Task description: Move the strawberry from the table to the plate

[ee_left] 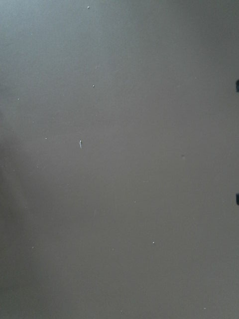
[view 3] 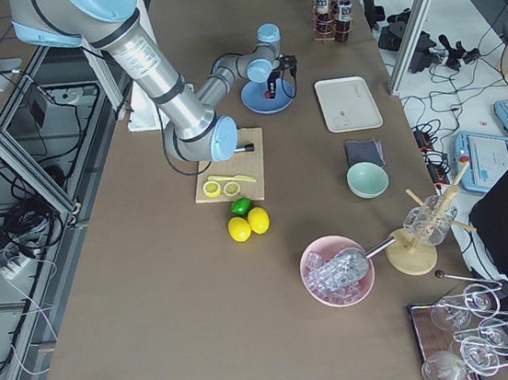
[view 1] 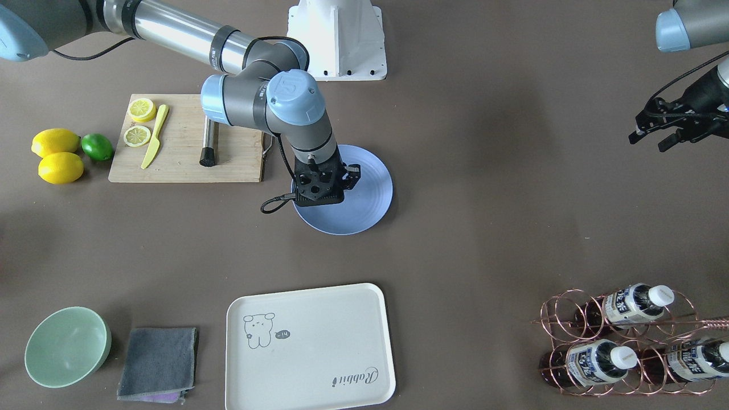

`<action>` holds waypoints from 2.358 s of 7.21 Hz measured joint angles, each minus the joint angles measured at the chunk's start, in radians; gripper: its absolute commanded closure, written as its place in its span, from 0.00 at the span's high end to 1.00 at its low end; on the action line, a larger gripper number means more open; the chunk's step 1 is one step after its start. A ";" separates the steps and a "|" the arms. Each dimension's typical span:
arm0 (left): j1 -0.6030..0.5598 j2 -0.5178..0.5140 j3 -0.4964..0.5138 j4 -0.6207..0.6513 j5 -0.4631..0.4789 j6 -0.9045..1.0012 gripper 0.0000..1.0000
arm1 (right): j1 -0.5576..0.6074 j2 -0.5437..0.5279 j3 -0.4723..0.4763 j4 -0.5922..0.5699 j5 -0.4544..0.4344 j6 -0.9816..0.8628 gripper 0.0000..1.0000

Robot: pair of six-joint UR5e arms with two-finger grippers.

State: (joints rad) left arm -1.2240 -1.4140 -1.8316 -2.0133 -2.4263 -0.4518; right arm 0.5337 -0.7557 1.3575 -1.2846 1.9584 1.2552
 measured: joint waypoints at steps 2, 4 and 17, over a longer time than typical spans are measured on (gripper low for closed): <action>-0.004 0.002 0.000 -0.001 0.000 0.003 0.75 | -0.026 0.001 -0.010 0.021 -0.006 0.016 0.00; -0.005 0.003 0.000 -0.001 0.001 0.004 0.75 | -0.035 -0.001 -0.012 0.022 -0.011 0.021 1.00; -0.117 0.073 0.008 0.021 0.012 0.117 0.74 | 0.680 -0.735 0.546 -0.340 0.349 -1.040 1.00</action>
State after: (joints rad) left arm -1.3406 -1.3412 -1.8241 -1.9927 -2.4139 -0.3348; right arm 1.2134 -1.4910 1.9032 -1.6246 2.3073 0.2153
